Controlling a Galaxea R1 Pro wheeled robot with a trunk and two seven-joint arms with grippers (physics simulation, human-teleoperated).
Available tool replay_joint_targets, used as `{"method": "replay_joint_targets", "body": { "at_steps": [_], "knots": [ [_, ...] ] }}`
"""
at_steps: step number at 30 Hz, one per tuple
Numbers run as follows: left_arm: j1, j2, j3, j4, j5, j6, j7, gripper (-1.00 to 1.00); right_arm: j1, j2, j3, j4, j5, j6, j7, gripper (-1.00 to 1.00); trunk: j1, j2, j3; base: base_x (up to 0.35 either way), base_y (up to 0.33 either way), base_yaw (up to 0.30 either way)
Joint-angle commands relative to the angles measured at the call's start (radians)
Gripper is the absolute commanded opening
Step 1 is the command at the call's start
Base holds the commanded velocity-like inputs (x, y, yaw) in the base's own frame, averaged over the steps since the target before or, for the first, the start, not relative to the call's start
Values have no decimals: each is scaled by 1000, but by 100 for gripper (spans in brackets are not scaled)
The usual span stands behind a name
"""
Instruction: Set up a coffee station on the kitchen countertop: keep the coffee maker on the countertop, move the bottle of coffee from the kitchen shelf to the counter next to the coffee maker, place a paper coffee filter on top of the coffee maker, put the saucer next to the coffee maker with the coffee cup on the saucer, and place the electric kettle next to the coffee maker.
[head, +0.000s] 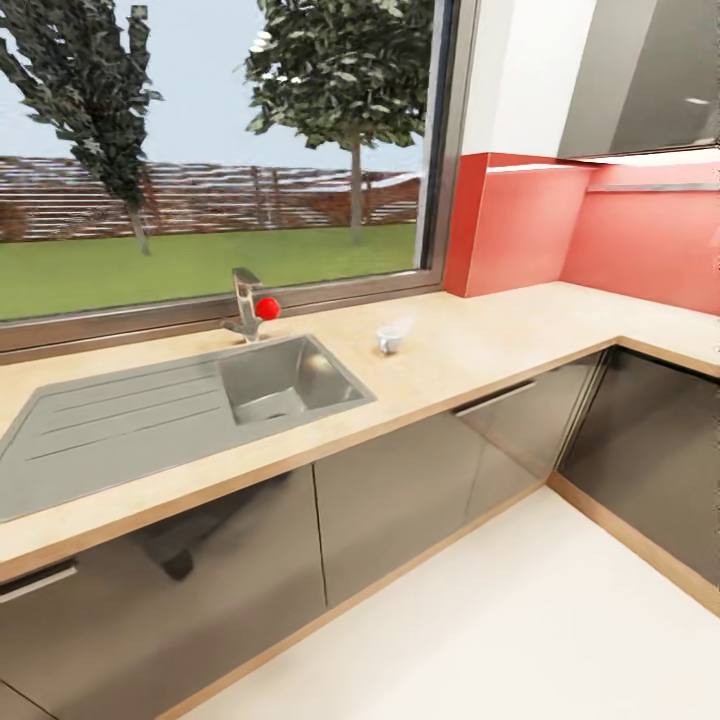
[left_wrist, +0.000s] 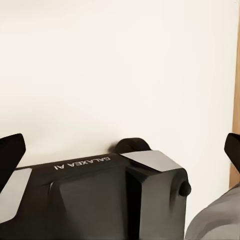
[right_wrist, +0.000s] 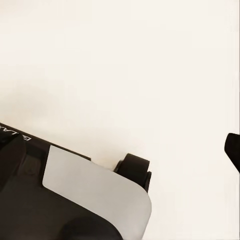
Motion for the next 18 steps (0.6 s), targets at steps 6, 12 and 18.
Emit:
{"method": "replay_joint_targets", "body": {
  "at_steps": [6, 12, 18],
  "knots": [
    [0, 0, -1, -1, 11, 10, -1, 100, -2, 0, 7, 4, -6, -7, 3, 100, 0, 0, -1, 100, -319, 0],
    [0, 0, 0, -1, 11, 11, -1, 100, -2, 0, 7, 4, -6, -7, 2, 100, 0, 0, -1, 99, -319, 0],
    [0, 0, 0, -1, 11, 10, -1, 100, -2, 0, 7, 5, -6, -7, 1, 100, 0, 0, -1, 99, -319, 0]
  ]
}}
